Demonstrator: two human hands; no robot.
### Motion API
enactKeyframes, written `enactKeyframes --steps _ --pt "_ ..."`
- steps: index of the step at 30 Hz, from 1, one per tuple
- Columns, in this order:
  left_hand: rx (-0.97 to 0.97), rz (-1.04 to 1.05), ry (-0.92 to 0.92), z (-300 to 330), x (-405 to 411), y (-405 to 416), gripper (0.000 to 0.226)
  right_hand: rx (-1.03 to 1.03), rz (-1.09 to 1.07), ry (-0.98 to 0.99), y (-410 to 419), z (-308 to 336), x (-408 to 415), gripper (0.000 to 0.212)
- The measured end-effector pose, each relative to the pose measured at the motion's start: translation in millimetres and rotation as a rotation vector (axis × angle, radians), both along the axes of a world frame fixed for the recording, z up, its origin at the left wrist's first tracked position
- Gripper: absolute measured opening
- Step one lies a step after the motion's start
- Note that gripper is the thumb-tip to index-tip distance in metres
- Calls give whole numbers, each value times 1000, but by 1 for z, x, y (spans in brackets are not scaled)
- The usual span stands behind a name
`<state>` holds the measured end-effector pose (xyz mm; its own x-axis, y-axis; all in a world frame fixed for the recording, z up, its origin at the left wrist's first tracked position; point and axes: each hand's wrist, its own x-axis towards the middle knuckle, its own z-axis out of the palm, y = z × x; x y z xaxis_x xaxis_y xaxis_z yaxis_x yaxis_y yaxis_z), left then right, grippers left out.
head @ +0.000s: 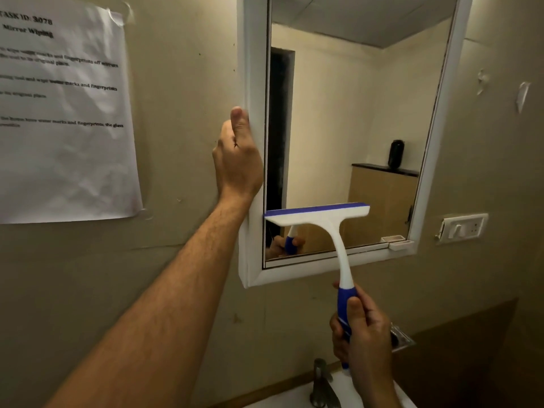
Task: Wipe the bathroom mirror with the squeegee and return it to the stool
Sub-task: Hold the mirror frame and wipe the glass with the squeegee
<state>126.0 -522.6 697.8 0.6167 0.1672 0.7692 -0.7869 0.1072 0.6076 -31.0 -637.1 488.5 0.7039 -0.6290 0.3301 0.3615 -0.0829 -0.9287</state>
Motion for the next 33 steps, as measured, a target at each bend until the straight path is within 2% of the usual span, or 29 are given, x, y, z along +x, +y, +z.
enactKeyframes --steps 9,16,20,23,28,31,33 --pt "-10 -13 12 1 -2 0 31 17 75 56 8 -31 -7 44" --pt "-8 1 15 1 -3 0 29 -31 29 33 7 6 -2 50" --pt "-13 -27 -3 1 -3 1 47 -58 29 20 11 16 6 48" --pt "0 -20 32 0 -4 0 29 -11 22 21 15 4 6 48" --pt "-15 7 36 2 -6 -2 28 21 26 59 20 -19 -1 48" --pt "-32 39 29 1 0 -2 49 19 28 32 17 -11 -5 51" --pt "-13 51 10 0 3 -2 55 13 52 -24 13 7 -5 51"
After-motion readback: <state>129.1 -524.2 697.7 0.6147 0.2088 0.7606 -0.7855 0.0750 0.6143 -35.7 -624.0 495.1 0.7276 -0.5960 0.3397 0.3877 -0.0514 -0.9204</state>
